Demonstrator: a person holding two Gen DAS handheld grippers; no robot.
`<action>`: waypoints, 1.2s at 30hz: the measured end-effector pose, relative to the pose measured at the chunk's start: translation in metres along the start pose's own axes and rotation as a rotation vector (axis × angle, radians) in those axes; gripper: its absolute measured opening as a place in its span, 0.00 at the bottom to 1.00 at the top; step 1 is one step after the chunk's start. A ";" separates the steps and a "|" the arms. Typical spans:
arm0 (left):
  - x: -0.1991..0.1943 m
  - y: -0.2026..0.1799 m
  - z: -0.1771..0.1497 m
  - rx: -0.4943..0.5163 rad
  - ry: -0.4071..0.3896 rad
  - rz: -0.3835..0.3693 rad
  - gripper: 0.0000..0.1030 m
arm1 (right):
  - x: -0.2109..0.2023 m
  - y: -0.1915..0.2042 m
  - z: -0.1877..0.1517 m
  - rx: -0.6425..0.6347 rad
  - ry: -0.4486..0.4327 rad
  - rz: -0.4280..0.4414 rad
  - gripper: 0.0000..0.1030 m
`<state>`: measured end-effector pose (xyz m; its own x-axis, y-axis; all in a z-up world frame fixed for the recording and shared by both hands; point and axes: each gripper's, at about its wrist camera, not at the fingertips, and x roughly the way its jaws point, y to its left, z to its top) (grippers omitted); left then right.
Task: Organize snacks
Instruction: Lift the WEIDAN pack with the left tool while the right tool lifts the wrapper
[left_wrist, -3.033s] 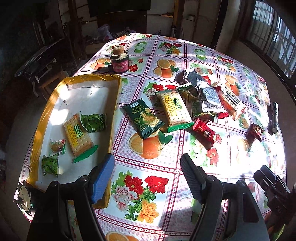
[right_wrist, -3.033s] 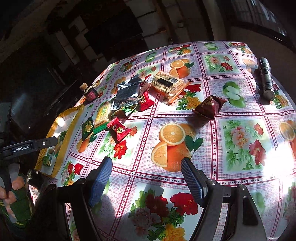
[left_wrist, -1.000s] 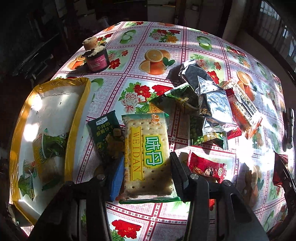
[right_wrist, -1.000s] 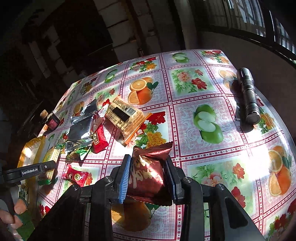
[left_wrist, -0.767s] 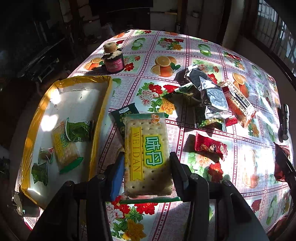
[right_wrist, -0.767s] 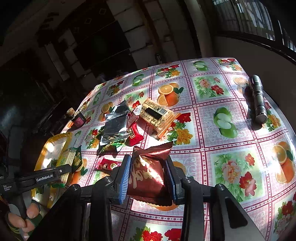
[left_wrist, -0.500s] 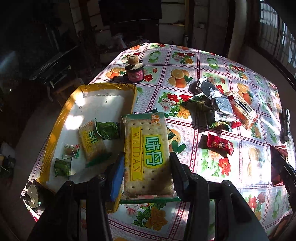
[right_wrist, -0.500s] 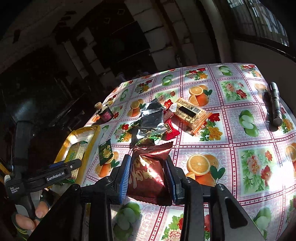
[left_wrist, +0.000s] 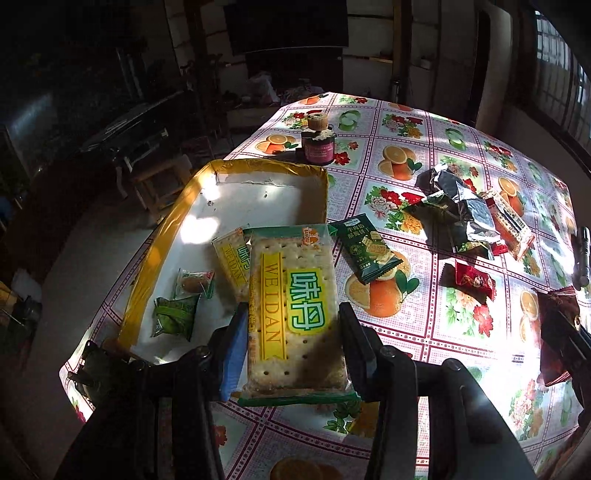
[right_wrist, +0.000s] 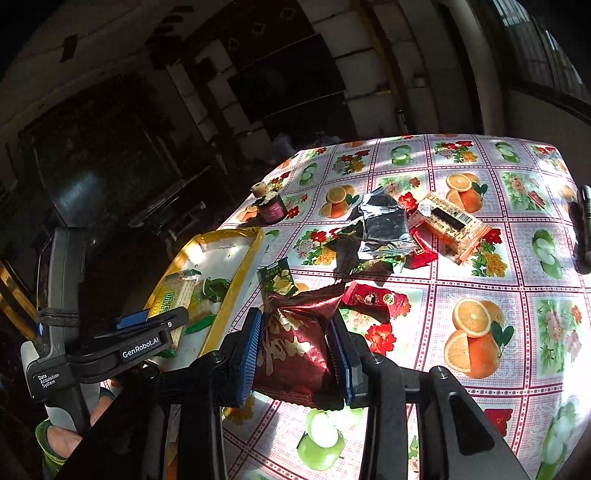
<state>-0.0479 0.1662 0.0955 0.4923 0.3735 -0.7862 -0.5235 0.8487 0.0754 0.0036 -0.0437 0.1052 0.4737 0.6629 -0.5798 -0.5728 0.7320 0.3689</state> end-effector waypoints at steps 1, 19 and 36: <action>0.000 0.002 -0.001 -0.004 -0.001 0.003 0.45 | 0.001 0.003 0.000 -0.005 0.003 0.003 0.37; -0.001 0.039 -0.004 -0.056 -0.018 0.038 0.45 | 0.018 0.046 -0.003 -0.077 0.046 0.042 0.37; 0.015 0.067 0.002 -0.109 0.007 0.060 0.45 | 0.054 0.079 0.007 -0.130 0.085 0.097 0.38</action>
<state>-0.0747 0.2294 0.0903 0.4537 0.4193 -0.7863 -0.6242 0.7793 0.0555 -0.0110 0.0508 0.1079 0.3575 0.7096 -0.6072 -0.6975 0.6352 0.3317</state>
